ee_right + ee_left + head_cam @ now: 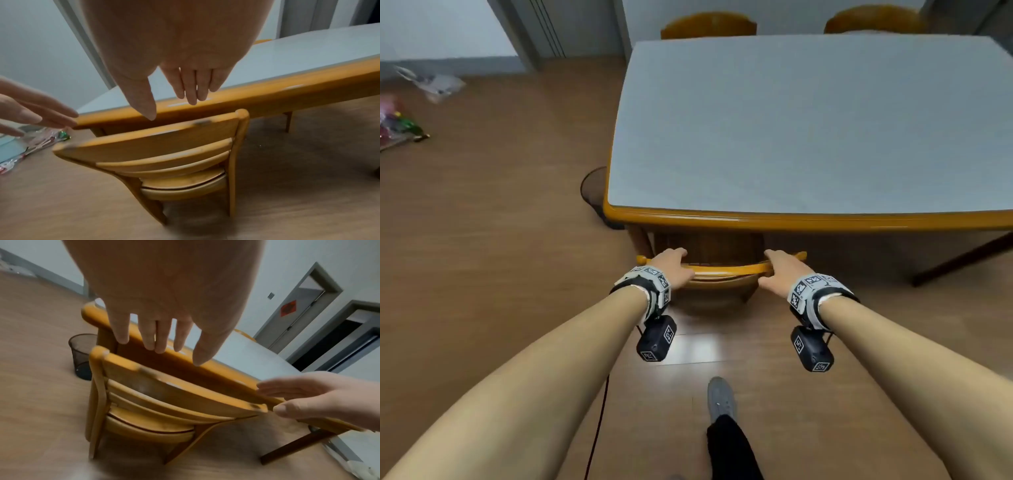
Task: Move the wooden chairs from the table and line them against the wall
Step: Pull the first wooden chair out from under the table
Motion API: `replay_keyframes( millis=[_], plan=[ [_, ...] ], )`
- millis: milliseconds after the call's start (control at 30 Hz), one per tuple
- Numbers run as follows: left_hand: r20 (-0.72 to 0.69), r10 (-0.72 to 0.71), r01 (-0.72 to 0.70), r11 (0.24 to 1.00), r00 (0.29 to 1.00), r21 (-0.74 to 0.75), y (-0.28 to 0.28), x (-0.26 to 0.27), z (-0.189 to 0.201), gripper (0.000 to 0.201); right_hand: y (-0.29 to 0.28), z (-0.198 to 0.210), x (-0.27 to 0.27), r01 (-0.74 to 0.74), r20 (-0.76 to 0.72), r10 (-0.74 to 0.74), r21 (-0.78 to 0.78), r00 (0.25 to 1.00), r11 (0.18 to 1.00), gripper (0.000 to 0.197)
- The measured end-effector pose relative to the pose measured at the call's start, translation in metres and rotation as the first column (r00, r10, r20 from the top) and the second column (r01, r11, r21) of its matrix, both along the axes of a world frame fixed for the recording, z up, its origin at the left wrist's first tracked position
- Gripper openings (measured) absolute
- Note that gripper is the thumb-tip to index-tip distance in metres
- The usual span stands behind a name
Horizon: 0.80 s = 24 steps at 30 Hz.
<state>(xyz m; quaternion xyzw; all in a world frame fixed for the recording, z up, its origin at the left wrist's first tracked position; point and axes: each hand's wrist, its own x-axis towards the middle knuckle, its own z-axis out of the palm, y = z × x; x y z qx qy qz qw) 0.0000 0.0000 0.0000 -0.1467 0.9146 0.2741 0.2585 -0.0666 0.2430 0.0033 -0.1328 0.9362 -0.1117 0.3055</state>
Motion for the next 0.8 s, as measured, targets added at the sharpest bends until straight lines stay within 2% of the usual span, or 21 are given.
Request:
replay_keyframes(
  millis=[133,300,500,800],
  plan=[
    [0.087,0.037,-0.035,0.999,0.996,-0.023,-0.006,-0.019,-0.043,0.071,-0.011,-0.041,-0.031,-0.086,0.052,0.081,0.115,0.995,0.99,0.079],
    [0.076,-0.124,0.136,0.974,0.989,-0.18,-0.019,-0.028,-0.08,0.068,-0.027,-0.08,-0.048,-0.226,0.037,0.223,0.23,0.974,0.947,0.077],
    [0.061,-0.168,0.178,0.961,0.984,-0.212,-0.019,-0.029,-0.089,0.06,-0.033,-0.091,-0.051,-0.26,-0.006,0.276,0.323,0.961,0.91,0.057],
    [0.005,-0.192,0.189,0.958,0.981,-0.217,-0.009,0.007,-0.092,0.06,-0.017,-0.091,-0.015,-0.267,-0.024,0.283,0.265,0.959,0.926,0.037]
  ],
)
